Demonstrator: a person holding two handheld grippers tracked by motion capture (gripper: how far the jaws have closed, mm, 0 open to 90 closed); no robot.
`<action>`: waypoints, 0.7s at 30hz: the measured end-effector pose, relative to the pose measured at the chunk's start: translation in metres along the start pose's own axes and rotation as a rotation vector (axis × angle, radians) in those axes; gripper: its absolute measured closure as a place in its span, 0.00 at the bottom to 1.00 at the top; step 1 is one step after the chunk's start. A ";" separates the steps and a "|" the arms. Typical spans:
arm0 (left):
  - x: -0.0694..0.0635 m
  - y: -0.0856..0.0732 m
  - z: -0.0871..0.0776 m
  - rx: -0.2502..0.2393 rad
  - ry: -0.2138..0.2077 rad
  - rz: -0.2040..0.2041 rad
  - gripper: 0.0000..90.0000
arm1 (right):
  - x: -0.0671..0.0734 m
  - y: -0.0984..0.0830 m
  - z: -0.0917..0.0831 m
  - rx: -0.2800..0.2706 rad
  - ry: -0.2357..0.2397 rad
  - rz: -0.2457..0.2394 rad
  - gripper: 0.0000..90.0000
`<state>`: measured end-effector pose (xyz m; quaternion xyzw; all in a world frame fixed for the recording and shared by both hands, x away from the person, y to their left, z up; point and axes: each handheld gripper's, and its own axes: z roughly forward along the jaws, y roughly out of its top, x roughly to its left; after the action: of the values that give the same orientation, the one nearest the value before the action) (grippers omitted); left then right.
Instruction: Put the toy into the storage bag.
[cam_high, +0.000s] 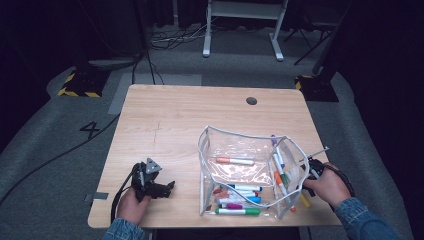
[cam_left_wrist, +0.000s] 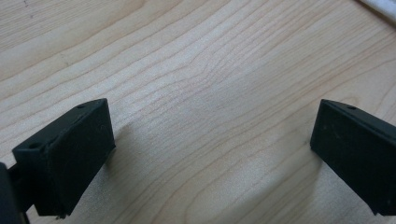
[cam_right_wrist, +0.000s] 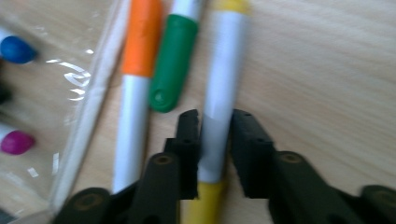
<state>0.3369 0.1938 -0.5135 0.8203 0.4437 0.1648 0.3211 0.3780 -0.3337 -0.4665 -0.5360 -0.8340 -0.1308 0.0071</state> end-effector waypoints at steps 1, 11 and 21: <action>0.000 0.000 0.000 0.000 0.000 0.000 0.00 | -0.002 0.001 -0.001 -0.006 -0.012 0.015 0.85; 0.000 0.000 0.000 0.000 0.000 0.000 0.00 | -0.014 0.004 -0.025 -0.065 -0.025 0.020 0.85; 0.000 0.000 0.000 0.000 0.000 0.000 0.00 | -0.005 0.021 -0.082 -0.173 -0.017 -0.073 0.85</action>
<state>0.3369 0.1938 -0.5135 0.8203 0.4437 0.1648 0.3211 0.3887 -0.3487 -0.3832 -0.5051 -0.8385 -0.1980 -0.0509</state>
